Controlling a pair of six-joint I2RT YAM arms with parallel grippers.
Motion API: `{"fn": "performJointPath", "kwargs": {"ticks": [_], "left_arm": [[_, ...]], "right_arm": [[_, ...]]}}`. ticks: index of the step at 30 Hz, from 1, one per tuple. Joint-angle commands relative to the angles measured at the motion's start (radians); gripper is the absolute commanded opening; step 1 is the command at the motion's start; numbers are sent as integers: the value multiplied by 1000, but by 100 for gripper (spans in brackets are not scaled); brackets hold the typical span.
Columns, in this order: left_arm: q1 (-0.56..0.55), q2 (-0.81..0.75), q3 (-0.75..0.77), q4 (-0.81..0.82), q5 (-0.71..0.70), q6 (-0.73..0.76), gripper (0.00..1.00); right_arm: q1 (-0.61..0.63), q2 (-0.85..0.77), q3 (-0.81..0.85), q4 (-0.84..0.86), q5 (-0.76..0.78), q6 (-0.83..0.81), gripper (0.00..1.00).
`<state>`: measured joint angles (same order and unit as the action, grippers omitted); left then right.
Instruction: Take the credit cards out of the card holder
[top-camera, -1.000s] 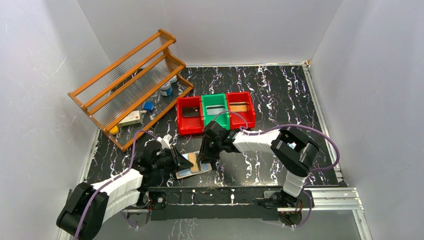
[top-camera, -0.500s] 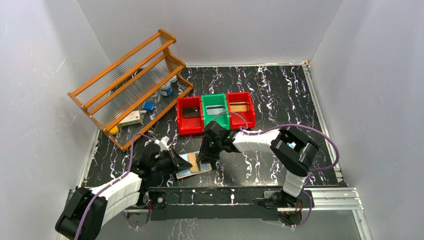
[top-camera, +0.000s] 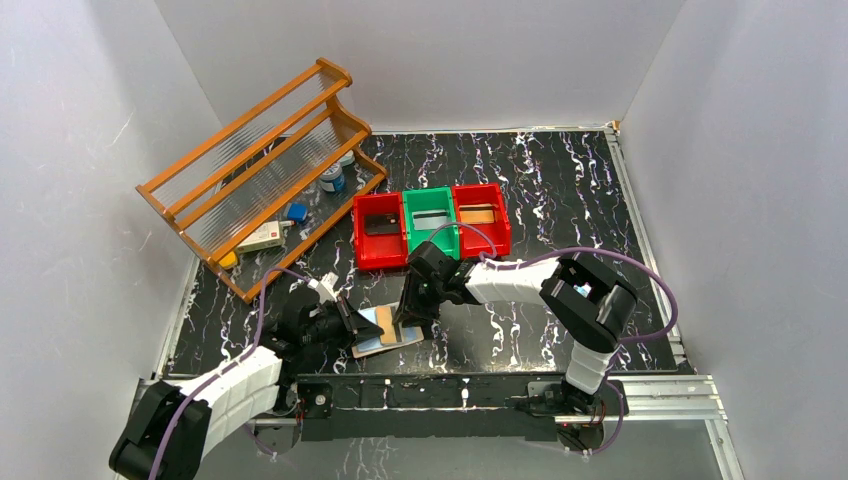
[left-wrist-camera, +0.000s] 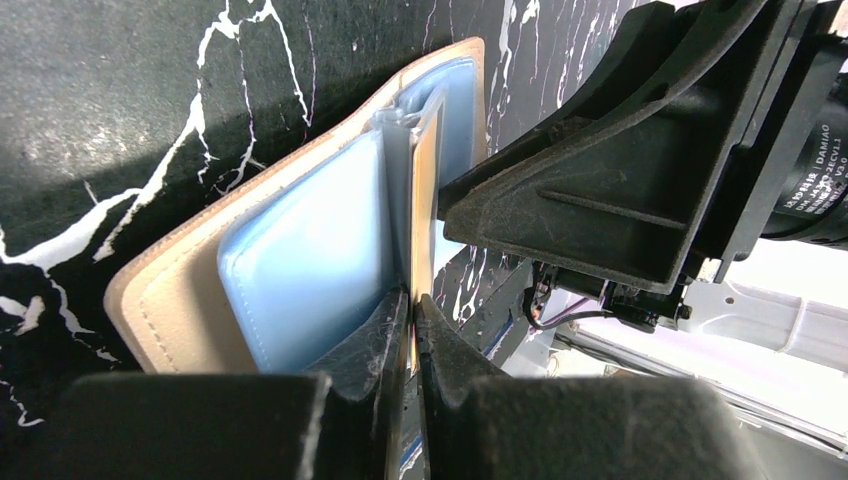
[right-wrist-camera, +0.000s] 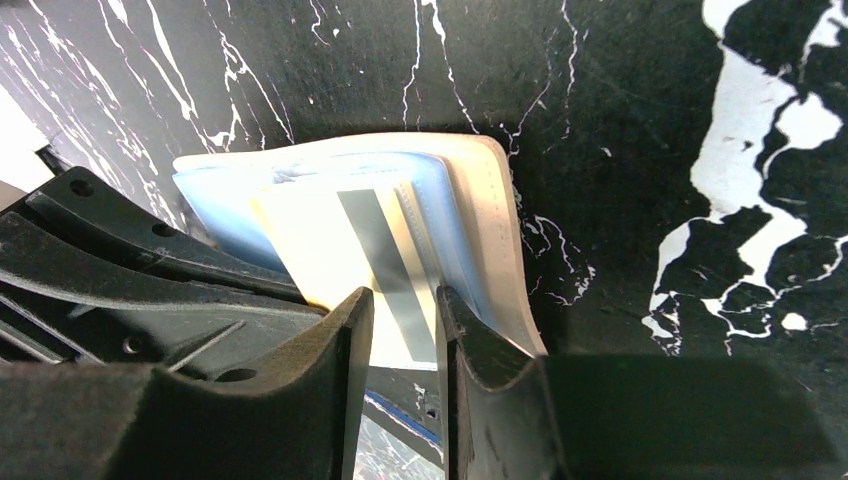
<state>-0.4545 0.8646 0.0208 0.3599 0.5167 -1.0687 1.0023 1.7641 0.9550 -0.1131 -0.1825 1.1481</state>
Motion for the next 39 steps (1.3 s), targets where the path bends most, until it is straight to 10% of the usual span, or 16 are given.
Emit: {"fn": "performJointPath", "kwargs": {"ticks": [1,22,39], "left_arm": [[-5,-34,10,-2,27,3,4],[-3,-99,42,-142,4,52,12],[-3,-126,56,-216,-13,84,0]], "right_arm": [[2,57,-29,-92,68,-21,39],[2,67,-27,-98,67,-22,38],[1,72,-27,-99,64,-24,38]]}}
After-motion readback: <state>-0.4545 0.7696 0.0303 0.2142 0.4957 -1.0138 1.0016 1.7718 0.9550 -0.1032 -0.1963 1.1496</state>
